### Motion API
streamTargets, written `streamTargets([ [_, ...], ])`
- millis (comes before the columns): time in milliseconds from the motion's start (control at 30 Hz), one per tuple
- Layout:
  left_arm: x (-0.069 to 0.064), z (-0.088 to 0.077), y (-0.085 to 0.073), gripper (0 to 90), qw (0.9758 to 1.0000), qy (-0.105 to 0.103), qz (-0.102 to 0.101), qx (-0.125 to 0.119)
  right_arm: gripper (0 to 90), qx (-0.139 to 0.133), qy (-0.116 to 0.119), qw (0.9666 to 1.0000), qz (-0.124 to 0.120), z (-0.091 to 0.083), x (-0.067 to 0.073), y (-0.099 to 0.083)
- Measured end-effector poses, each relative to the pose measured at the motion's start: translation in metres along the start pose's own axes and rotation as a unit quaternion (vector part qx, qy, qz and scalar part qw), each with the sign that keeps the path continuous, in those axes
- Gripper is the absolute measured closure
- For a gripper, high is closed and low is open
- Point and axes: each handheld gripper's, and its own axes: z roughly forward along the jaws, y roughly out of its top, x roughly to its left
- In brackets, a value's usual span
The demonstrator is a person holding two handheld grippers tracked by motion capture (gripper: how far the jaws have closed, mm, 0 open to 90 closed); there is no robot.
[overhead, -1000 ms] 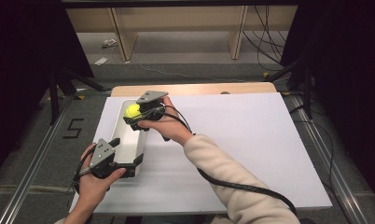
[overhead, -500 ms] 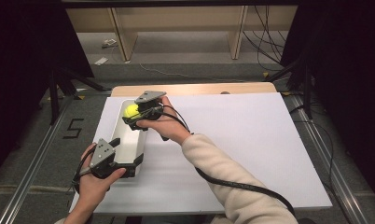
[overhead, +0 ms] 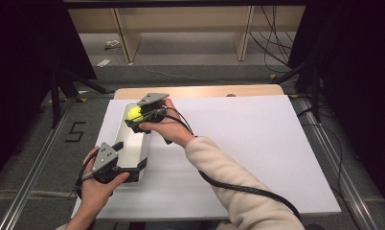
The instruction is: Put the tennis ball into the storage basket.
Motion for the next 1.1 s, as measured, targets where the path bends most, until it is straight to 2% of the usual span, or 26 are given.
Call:
streamTargets([
  [433, 0.000, 0.000, 0.000, 0.0, 1.0000, -0.001, 0.001, 0.001, 26.8, 0.010, 0.002, 0.9999, 0.007, 0.006, -0.002, 0.000],
  [1100, 0.000, 0.000, 0.000, 0.0, 1.0000, 0.000, 0.001, 0.000, 26.8, 0.008, -0.001, 0.9999, 0.013, 0.014, -0.003, 0.003],
])
